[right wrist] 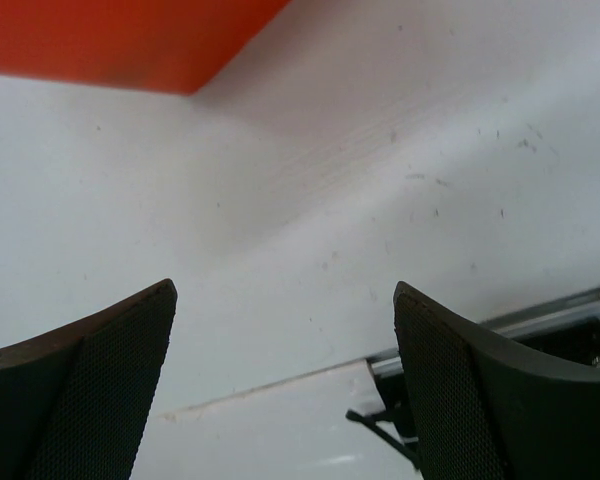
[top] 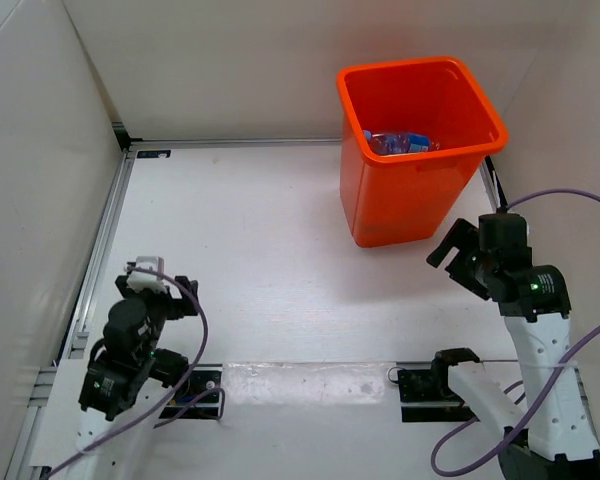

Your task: Put the plastic bottles in the bin

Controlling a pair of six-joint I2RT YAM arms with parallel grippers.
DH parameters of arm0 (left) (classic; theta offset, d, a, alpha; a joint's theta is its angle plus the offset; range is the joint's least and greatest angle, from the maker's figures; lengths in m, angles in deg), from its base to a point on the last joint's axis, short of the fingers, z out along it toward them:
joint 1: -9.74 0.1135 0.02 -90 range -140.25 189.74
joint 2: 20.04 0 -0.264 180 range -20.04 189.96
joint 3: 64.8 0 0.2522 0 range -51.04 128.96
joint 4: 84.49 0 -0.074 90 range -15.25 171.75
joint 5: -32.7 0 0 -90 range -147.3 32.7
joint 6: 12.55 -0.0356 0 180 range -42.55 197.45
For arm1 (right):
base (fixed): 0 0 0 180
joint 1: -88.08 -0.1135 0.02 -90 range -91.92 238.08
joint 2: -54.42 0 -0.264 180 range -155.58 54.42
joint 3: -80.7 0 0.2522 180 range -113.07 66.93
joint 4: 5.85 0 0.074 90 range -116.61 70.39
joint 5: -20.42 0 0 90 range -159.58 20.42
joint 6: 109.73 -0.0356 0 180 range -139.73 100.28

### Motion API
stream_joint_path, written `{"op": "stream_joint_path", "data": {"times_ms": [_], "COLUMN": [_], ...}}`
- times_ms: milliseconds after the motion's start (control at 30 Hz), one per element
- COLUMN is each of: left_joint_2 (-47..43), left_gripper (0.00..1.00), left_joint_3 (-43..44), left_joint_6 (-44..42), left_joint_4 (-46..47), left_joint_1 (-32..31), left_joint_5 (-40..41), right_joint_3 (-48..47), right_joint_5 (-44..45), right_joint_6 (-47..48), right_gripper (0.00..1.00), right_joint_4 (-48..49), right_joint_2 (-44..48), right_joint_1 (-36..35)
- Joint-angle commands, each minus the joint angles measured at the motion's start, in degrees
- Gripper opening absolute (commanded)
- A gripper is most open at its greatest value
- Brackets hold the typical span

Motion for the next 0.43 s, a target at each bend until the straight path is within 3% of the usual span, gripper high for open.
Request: {"op": "stream_joint_path", "data": {"times_ms": [0,100,267,400], "left_joint_2": [-8.75,-10.79,-1.31,4.32], "left_gripper": [1.00,1.00,1.00,1.00], "left_joint_3": [-7.59,-12.18,-12.27,-16.66], "left_joint_6": [-2.77,-5.15,-3.66,-5.86], "left_joint_4": [7.85,12.71,13.52,27.36], "left_joint_1": [0.20,0.20,0.20,0.29], "left_joint_5": [5.90,6.42,13.18,15.21], "right_joint_3": [0.71,2.28,3.71,2.56], "right_joint_5": [-4.60,-4.61,-6.28,-4.44], "right_joint_6": [-1.09,-1.70,-1.61,-1.17], "right_gripper": [0.90,0.90,0.90,0.90], "right_joint_4": [-6.47,-9.12,-8.06,-7.00], "right_joint_2": [0.62,2.90,1.61,0.18], "right_joint_1": [2.80,4.48,3.70,2.38]}}
